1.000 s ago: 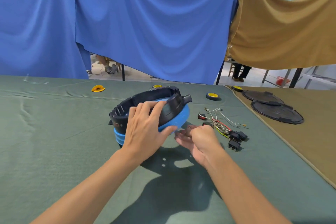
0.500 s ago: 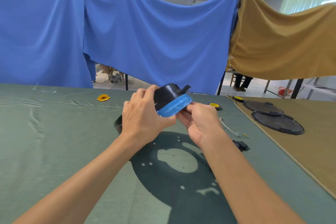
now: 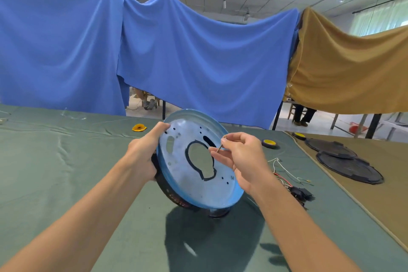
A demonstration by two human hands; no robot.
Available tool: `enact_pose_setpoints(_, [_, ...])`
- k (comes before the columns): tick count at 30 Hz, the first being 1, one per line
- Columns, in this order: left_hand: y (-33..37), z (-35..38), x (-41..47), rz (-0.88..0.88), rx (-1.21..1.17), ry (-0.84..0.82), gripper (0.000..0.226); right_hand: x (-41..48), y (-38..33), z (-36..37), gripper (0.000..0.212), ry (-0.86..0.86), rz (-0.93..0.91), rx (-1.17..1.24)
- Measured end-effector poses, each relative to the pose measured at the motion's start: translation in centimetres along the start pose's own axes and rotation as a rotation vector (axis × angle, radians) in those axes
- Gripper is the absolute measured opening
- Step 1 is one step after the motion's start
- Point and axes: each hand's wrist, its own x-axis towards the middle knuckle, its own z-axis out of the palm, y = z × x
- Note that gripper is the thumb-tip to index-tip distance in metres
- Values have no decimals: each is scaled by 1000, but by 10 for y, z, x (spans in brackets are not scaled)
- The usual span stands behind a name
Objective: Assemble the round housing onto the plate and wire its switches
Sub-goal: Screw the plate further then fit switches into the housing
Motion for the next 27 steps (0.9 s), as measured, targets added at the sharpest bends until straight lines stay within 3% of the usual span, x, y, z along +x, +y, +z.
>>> enact_pose_setpoints(4, [-18,-18,11,-99,55,-31,41,-2,5,3,4,-65,-50,-192])
enact_pose_setpoints(14, [-42,-41,45,-126,-42,-154,41,23,34,31,9,-269,-185,-611])
enact_pose_setpoints(19, [-50,-43,60,-147,-64,-170,47,42,44,46,7,-329,-273,-763])
enact_pose_setpoints(23, [-54,-36,73,-275,-77,-167,35,62,48,55,5,-355,-343,-844])
enact_pose_setpoints(27, [-60,-28,80,-334,-61,-182,40,79,54,64,5,-371,-393,-914])
